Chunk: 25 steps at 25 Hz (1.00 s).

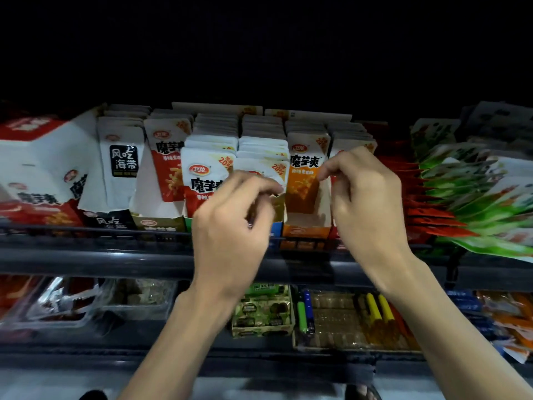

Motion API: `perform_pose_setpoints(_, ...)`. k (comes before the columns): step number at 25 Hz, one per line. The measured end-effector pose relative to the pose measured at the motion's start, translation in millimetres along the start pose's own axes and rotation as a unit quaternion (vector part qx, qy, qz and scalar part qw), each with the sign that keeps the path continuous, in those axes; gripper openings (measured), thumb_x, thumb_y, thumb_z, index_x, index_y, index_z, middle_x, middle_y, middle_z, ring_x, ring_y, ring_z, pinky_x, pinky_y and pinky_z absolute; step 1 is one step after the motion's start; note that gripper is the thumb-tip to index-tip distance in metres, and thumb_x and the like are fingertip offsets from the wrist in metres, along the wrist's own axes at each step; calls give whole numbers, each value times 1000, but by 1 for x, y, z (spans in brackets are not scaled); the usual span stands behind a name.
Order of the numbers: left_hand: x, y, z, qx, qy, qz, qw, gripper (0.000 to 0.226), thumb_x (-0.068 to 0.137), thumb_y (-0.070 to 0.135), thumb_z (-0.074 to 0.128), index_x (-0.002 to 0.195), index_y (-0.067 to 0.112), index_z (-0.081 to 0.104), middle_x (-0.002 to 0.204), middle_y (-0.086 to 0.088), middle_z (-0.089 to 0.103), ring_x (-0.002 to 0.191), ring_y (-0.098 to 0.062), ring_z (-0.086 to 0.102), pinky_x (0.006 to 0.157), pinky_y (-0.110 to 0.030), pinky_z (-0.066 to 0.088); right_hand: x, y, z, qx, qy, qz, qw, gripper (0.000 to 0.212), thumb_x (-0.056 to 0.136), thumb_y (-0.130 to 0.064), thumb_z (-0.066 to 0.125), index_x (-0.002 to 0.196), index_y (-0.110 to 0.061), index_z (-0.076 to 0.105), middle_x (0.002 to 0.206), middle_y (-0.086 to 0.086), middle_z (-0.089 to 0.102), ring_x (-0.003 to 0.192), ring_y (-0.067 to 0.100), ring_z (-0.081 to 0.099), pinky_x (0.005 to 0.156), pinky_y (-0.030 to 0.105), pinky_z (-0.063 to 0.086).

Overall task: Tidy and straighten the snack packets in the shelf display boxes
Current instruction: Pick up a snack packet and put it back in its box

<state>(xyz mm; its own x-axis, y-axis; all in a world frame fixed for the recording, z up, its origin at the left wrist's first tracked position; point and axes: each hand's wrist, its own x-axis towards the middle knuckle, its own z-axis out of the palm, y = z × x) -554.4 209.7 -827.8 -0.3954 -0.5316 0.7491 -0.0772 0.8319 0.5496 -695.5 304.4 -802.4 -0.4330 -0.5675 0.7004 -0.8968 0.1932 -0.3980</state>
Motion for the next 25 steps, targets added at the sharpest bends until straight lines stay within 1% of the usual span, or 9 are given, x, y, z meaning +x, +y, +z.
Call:
perform_pose_setpoints(3,4,-12,-33,19,92,-72,993,16,92,4,55,97,13,68,92,4,64,80,-4,57,69,-14,42,-1,-38,9,49,2,-64,997,21,90,4,53,94,-10,68,97,-3,60,94,8,56,80,6,36)
perform_pose_setpoints(6,10,-34,-63,70,131,-169,974,12,92,13,55,97,19,64,93,4,62,72,-16,56,62,-29,39,8,-72,30,48,-33,-123,991,18,93,-1,57,105,-9,69,104,2,63,100,14,57,85,16,42)
perform_pose_setpoints(8,12,-47,-78,156,87,-233,956,9,91,20,55,96,23,62,95,6,59,75,-21,56,64,-31,38,21,-94,49,15,-72,-163,984,22,93,-6,59,114,-9,68,109,3,63,105,19,56,88,28,45)
perform_pose_setpoints(10,10,-54,-88,216,7,-276,937,11,92,27,53,97,25,63,93,5,59,77,-22,52,65,-33,38,38,-115,72,-57,-121,-207,969,33,90,-10,62,123,-11,64,116,5,62,110,24,55,92,37,44)
perform_pose_setpoints(13,9,-56,-94,256,-78,-309,913,19,94,31,50,103,25,65,96,-1,63,80,-27,51,69,-33,36,73,-140,102,-166,-204,-217,940,43,93,-16,56,136,-13,52,132,7,53,122,28,48,96,39,38)
perform_pose_setpoints(17,10,-60,-99,262,-95,-319,906,20,96,33,48,104,26,64,105,0,69,94,-29,62,70,-31,39,106,-162,122,-245,-256,-170,920,34,98,-18,48,131,-12,56,143,9,44,128,33,47,95,41,41)
perform_pose_setpoints(18,10,-61,-100,258,-98,-322,906,20,96,34,48,104,27,64,104,1,69,94,-28,62,70,-31,39,109,-163,126,-254,-266,-162,916,32,98,-17,48,128,-11,58,142,8,44,127,33,47,94,41,41)
perform_pose_setpoints(21,11,-62,-102,244,-109,-332,905,20,96,37,48,105,29,64,104,4,69,89,-25,61,71,-31,40,105,-160,132,-258,-263,-158,916,27,96,-13,49,120,-12,61,128,10,57,115,32,56,74,36,36)
perform_pose_setpoints(25,13,-63,-103,239,-114,-343,901,20,96,39,47,103,30,63,103,5,69,79,-20,51,70,-30,40,100,-155,134,-239,-220,-164,931,26,92,-7,54,117,-13,59,113,9,64,103,32,62,69,35,35)
